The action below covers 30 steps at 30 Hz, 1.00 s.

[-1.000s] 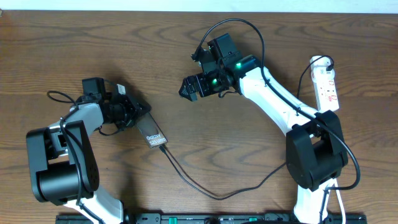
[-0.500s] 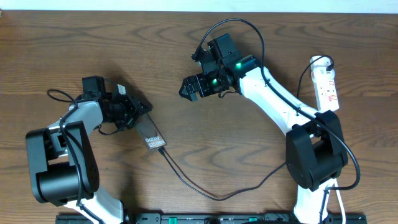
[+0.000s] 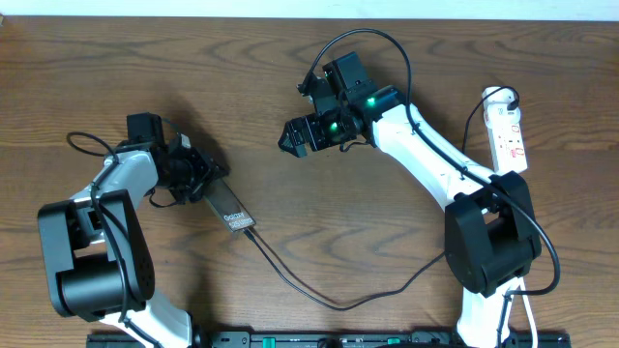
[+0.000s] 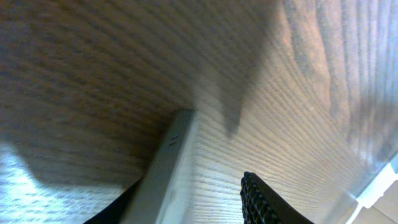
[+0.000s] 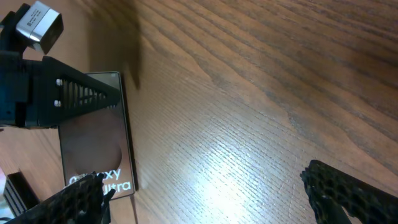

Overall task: Plug charger to phone and switch on socket
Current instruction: 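Open the left gripper and release the phone flat on the table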

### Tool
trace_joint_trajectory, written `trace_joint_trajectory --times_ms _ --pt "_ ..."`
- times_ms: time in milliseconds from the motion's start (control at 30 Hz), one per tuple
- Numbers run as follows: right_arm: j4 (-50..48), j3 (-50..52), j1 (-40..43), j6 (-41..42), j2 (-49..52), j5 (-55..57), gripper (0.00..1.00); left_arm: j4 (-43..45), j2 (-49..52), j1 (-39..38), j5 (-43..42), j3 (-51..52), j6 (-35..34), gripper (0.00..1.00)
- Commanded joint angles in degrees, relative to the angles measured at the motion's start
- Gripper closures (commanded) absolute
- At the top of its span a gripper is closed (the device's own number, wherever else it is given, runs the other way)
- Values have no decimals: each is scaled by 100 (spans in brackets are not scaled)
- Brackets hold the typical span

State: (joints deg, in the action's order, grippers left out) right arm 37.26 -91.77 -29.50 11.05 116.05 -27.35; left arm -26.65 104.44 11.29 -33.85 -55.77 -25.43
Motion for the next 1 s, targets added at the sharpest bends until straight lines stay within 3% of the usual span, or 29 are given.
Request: trace_joint_trajectory --times_ms 0,733,967 --pt "2 -76 -20 -85 -149 2 1 -138 216 15 929 162 35 51" --pt "28 -76 -20 -85 -146 0 1 -116 197 22 1211 144 96 48" --pt "59 -76 -17 -85 -149 2 1 -369 -557 140 1250 -177 579 42"
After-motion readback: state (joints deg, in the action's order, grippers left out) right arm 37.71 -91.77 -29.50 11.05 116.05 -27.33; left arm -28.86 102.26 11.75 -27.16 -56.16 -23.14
